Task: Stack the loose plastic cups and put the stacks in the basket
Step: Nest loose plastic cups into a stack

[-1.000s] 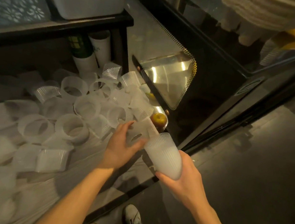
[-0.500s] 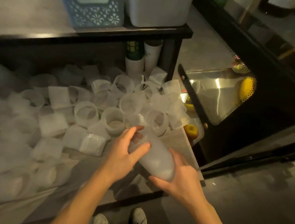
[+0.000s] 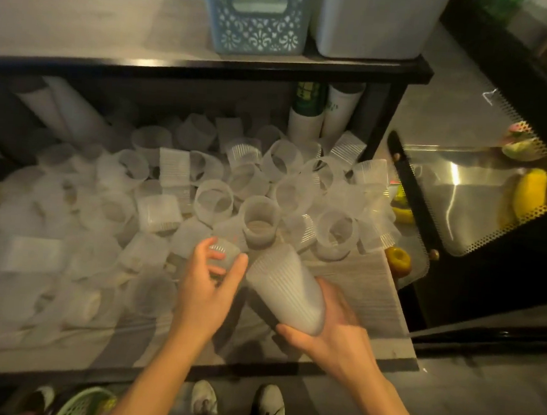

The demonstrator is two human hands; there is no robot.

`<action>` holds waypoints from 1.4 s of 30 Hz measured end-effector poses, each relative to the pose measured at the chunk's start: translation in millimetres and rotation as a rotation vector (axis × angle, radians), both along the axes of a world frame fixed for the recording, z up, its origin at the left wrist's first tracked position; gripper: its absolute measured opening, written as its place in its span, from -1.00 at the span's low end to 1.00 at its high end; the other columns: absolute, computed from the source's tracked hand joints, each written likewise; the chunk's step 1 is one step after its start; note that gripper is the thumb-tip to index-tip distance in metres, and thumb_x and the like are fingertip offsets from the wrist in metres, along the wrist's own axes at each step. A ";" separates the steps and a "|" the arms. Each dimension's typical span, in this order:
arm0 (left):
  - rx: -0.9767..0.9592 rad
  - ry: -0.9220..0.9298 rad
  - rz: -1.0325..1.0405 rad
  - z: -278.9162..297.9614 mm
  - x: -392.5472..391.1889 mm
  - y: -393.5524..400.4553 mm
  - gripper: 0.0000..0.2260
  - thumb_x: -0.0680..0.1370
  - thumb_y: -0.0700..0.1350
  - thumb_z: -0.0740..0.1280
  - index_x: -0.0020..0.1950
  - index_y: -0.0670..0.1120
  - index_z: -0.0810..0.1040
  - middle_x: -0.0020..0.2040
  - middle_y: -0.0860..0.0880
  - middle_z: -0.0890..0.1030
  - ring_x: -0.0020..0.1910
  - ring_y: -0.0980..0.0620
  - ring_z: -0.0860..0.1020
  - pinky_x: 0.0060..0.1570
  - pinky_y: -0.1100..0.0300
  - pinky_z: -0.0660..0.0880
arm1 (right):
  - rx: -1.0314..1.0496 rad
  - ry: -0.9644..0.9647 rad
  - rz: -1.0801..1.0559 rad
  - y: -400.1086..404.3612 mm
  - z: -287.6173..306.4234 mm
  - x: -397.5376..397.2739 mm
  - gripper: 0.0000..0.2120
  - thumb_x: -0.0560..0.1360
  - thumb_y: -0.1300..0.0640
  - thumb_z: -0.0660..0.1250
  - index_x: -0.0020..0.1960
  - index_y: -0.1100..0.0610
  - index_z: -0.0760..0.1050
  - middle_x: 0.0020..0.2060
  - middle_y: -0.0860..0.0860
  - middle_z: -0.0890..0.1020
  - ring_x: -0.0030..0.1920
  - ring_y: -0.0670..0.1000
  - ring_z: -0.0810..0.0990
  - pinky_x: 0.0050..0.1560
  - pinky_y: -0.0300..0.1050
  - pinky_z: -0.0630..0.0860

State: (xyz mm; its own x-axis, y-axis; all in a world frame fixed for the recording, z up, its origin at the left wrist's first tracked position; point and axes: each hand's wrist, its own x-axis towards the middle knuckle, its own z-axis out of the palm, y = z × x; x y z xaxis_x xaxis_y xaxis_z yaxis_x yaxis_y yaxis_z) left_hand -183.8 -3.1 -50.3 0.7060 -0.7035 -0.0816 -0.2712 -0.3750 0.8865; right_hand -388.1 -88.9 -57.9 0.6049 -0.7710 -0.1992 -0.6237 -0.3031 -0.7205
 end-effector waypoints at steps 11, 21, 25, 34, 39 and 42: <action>0.503 -0.582 0.081 -19.1 33.2 -41.2 -0.29 0.32 0.36 0.44 0.20 -0.10 0.31 0.18 -0.14 0.45 0.14 -0.21 0.51 -0.04 -0.08 0.49 | 0.061 0.062 -0.025 -9.0 -8.5 -4.3 -0.18 0.25 -0.28 0.55 0.36 -0.22 0.18 0.16 -0.21 0.37 0.14 -0.11 0.44 0.12 -0.07 0.49; 0.548 -0.499 -0.033 -18.2 31.8 -40.0 -0.30 0.43 0.23 0.43 0.43 -0.07 0.29 0.26 -0.14 0.39 0.23 -0.21 0.44 0.14 -0.06 0.42 | 0.082 0.043 -0.012 -9.7 -18.8 -4.3 -0.23 0.27 -0.29 0.53 0.35 -0.15 0.25 0.14 -0.21 0.39 0.14 -0.10 0.45 0.13 -0.01 0.51; 0.459 -0.370 -0.022 -12.1 38.8 -21.2 -0.31 0.45 0.25 0.40 0.49 -0.01 0.32 0.32 -0.12 0.40 0.27 -0.17 0.44 0.24 -0.03 0.38 | 0.105 0.062 -0.020 -11.4 -16.5 4.1 -0.21 0.27 -0.31 0.52 0.36 -0.14 0.24 0.14 -0.22 0.37 0.15 -0.09 0.44 0.16 0.00 0.51; 0.269 0.096 0.113 4.2 49.2 11.3 -0.57 0.43 0.22 0.44 0.13 0.02 0.43 0.03 0.05 0.51 0.06 -0.02 0.53 -0.11 0.13 0.48 | 0.109 0.101 0.046 -5.0 -9.1 21.0 -0.23 0.26 -0.33 0.51 0.33 -0.12 0.26 0.11 -0.22 0.40 0.09 -0.12 0.45 0.09 -0.05 0.53; -0.107 0.512 0.182 11.6 55.1 31.5 -0.27 0.14 0.38 0.51 0.21 0.09 0.49 0.18 -0.05 0.54 0.14 -0.01 0.58 0.17 -0.07 0.53 | 0.111 0.158 0.156 7.4 -4.3 33.9 -0.18 0.22 -0.44 0.40 0.35 -0.13 0.22 0.14 -0.20 0.40 0.11 -0.14 0.45 0.11 -0.08 0.51; -0.117 0.515 0.025 17.5 49.6 39.7 -0.25 0.15 0.41 0.49 0.29 0.20 0.47 0.21 0.04 0.52 0.17 0.13 0.55 0.18 0.06 0.49 | 0.135 0.147 0.190 16.0 4.5 52.6 -0.30 0.26 -0.34 0.48 0.25 -0.23 0.20 0.12 -0.26 0.39 0.11 -0.17 0.45 0.09 -0.11 0.50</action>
